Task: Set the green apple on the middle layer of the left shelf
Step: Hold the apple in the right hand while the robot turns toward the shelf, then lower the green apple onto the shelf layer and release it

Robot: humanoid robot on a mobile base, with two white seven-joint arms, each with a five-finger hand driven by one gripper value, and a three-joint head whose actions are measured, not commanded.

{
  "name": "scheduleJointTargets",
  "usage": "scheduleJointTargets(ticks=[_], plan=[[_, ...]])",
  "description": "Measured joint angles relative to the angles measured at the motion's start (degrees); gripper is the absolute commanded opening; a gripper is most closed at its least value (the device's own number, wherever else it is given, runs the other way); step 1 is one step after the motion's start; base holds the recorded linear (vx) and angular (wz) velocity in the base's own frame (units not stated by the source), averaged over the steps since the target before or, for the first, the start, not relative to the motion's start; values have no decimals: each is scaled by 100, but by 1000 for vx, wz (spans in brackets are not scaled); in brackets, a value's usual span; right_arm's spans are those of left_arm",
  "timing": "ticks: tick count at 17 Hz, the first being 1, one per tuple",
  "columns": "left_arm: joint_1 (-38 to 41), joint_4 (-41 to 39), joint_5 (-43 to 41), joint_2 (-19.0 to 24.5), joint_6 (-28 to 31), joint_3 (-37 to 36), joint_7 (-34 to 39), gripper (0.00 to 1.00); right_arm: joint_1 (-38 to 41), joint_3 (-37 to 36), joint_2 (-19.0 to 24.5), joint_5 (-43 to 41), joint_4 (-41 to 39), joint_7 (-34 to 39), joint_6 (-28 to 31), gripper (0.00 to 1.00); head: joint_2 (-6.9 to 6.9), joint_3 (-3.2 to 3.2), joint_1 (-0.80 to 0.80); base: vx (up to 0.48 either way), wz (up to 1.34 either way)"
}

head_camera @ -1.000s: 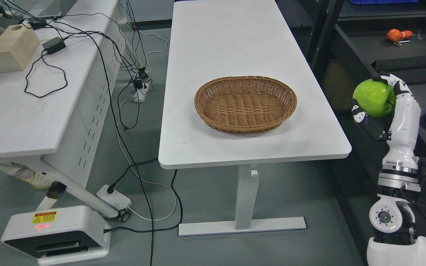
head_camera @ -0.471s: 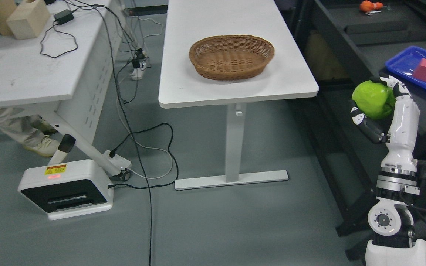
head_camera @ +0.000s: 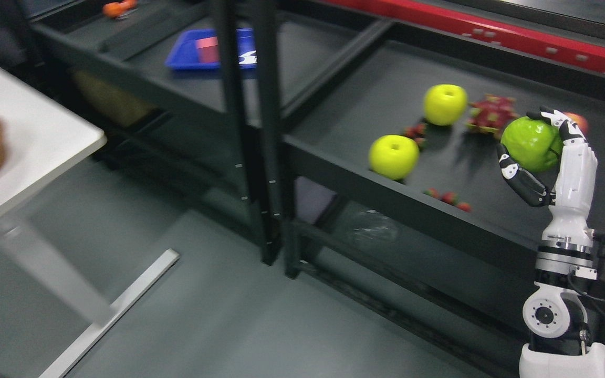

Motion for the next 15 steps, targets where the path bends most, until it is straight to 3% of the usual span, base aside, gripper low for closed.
scheduleJointTargets(ticks=[5, 15], plan=[[5, 1, 0, 0, -1, 0, -1, 100, 34, -5, 8, 0, -11, 26, 13, 0, -2, 0, 0, 110, -820], [4, 1, 0, 0, -1, 0, -1, 100, 89, -8, 12, 0, -20, 53, 23, 0, -2, 0, 0, 322, 7]])
